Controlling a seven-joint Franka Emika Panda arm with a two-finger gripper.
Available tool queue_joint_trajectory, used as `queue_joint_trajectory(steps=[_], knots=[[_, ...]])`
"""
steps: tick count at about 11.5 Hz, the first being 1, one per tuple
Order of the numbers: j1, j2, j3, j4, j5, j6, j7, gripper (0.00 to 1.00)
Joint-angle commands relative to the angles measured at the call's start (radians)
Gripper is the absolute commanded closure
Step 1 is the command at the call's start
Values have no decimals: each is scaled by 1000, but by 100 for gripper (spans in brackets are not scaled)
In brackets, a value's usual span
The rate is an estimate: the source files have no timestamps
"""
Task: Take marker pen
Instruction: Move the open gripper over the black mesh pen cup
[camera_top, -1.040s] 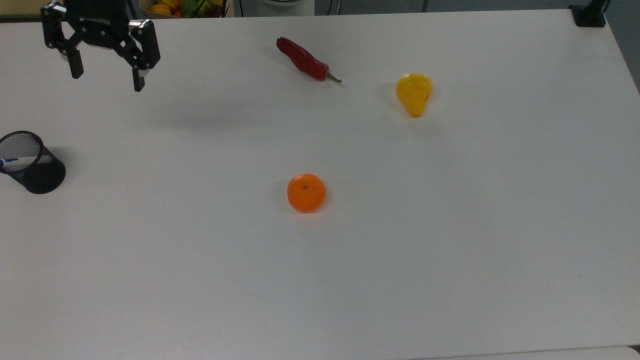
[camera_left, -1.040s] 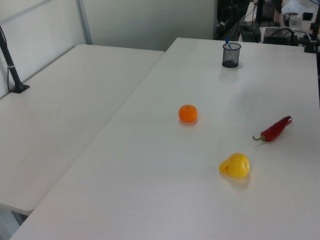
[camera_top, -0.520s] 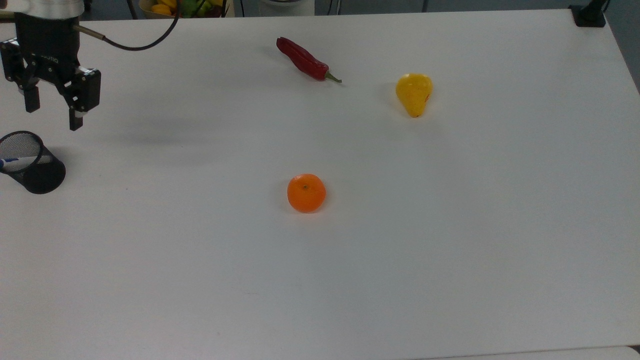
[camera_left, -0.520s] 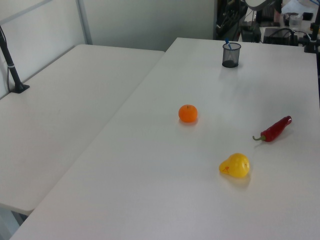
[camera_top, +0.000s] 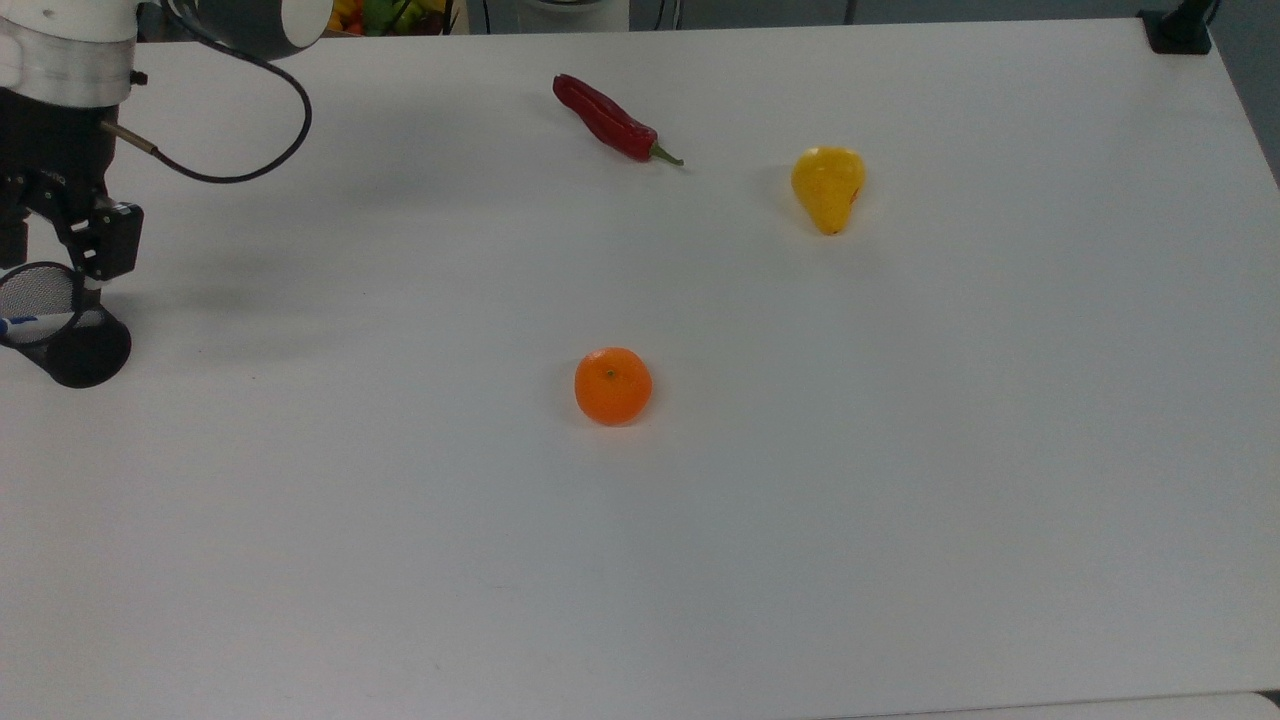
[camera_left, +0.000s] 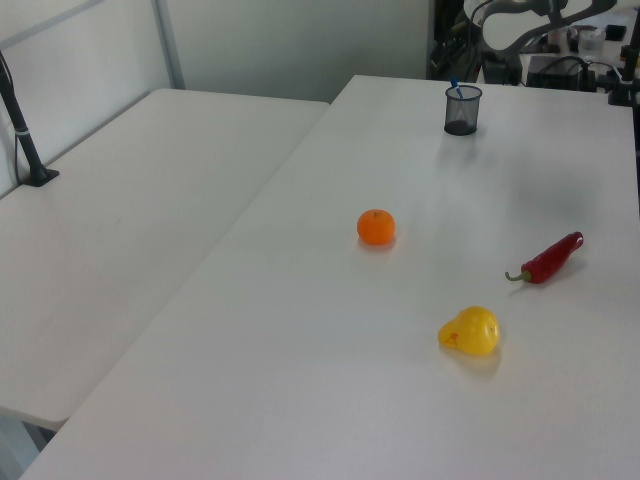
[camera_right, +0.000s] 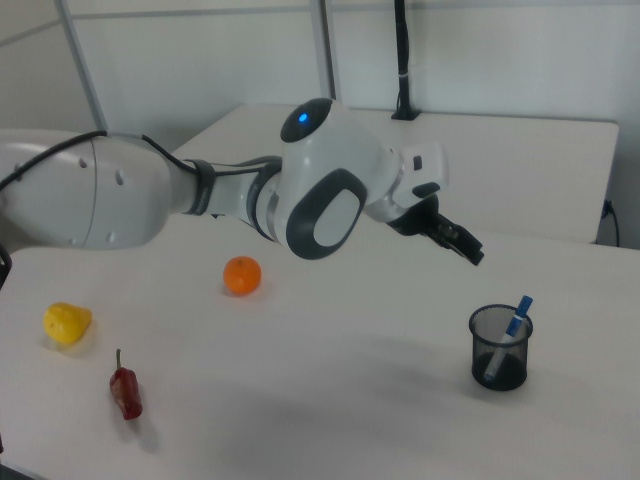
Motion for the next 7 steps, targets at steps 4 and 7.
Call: queue_joint_trajectory(steps=[4, 7], knots=[[-70, 73, -8, 7, -5, 133, 28, 25], [-84, 94, -10, 7, -8, 179, 28, 30]])
